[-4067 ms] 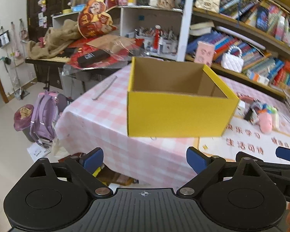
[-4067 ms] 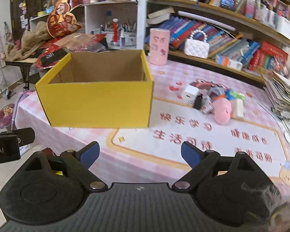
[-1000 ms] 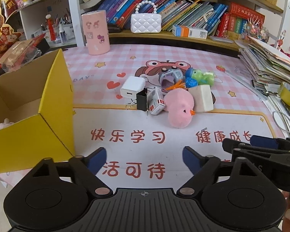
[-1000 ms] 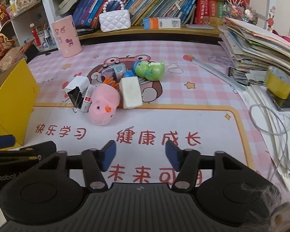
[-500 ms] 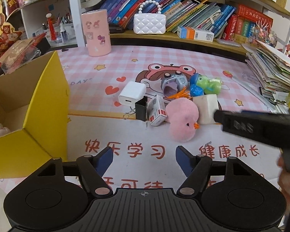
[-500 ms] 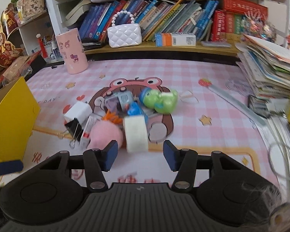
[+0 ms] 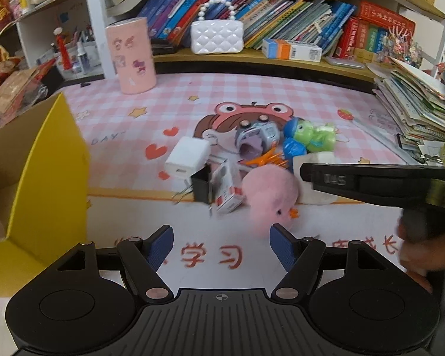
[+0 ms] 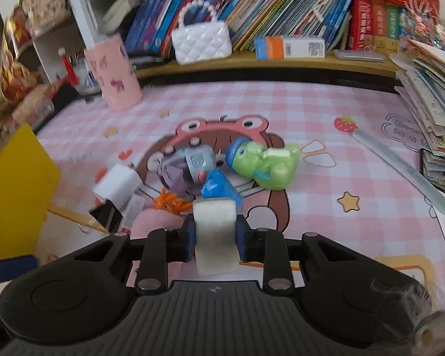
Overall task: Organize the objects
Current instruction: 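Grasp the pink chick plush with the left gripper while the right gripper holds the white block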
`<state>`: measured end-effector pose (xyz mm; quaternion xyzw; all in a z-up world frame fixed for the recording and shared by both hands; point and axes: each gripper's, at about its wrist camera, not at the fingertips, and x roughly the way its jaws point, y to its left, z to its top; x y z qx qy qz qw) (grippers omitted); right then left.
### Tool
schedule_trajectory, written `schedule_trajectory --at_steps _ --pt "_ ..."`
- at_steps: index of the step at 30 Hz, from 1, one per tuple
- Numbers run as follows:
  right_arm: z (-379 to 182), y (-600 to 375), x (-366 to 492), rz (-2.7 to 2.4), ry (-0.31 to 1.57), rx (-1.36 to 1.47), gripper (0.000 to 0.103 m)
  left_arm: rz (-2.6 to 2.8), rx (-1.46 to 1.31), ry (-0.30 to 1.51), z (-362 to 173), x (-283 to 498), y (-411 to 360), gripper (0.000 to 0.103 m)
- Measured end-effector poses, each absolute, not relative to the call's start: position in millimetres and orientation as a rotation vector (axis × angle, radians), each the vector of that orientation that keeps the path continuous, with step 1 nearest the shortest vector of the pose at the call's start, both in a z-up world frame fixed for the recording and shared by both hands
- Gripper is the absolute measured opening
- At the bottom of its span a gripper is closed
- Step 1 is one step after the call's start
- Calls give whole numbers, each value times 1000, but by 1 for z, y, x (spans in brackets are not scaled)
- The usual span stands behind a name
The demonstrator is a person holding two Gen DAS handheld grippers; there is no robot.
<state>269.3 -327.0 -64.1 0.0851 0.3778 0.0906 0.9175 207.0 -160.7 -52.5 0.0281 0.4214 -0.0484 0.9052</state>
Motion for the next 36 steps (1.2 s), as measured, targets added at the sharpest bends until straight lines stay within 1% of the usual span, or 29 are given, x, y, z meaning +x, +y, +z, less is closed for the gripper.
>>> schedule_trajectory --at_steps 4,6,10,15,32,34,35,36 --pt "-47 -346 251 153 742 211 25 -150 66 871 -56 217 -175 72" --pt "-43 -356 243 121 739 221 25 -179 71 870 -57 222 -184 69" --pt "-42 -373 227 60 750 238 25 -199 99 863 -60 229 -199 68" --pt "-43 -390 210 3 760 268 25 -189 129 863 -64 236 -210 59" --pt "-45 -404 197 -16 796 262 25 -132 274 875 -91 258 -239 56" --pt "-44 -405 195 -21 796 266 25 -129 291 880 -94 260 -240 53" --pt "-44 -406 195 -24 796 267 25 -128 299 885 -96 261 -240 49" --pt "-44 -406 194 -29 796 269 25 -130 300 893 -98 262 -239 48"
